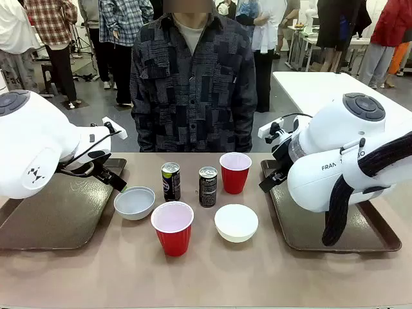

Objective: Prepare tableware on both trays.
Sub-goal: Pick up a Picnic Bowl from the table and place it on a Handle tray.

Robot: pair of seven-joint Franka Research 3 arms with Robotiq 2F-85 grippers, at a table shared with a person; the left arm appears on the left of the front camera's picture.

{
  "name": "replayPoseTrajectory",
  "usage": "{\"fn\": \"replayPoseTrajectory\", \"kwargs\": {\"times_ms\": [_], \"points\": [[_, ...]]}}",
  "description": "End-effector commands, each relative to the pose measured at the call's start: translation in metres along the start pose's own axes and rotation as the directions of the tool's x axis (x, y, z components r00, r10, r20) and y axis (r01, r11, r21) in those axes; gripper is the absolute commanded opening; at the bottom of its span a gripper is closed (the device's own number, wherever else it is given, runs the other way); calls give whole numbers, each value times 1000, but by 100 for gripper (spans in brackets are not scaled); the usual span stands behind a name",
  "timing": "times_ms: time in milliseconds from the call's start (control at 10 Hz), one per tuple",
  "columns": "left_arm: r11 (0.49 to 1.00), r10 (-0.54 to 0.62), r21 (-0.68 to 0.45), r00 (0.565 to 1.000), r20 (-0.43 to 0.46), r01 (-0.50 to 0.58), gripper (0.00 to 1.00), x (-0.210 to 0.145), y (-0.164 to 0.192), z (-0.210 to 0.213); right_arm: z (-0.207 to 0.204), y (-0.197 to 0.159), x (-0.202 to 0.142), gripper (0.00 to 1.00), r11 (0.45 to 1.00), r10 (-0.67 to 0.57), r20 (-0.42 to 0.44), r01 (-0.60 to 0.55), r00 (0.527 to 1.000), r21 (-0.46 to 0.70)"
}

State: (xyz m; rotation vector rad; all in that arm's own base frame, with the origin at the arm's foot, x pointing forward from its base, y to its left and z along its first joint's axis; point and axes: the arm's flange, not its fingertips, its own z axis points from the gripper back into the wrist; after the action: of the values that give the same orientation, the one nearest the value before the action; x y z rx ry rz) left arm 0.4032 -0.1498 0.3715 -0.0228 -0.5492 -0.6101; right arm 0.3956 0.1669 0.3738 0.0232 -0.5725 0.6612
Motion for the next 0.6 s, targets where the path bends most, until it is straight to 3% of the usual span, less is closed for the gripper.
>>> {"fn": "replayPoseTrajectory", "kwargs": {"times_ms": [0, 500], "points": [[1000, 0, 0, 1000, 0, 0, 100, 0, 0, 0, 0, 0, 0, 100, 1000, 0, 0, 0, 1000, 0], [1000, 0, 0, 1000, 0, 0, 100, 0, 0, 0, 0, 0, 0, 100, 1000, 0, 0, 0, 1000, 0]]}}
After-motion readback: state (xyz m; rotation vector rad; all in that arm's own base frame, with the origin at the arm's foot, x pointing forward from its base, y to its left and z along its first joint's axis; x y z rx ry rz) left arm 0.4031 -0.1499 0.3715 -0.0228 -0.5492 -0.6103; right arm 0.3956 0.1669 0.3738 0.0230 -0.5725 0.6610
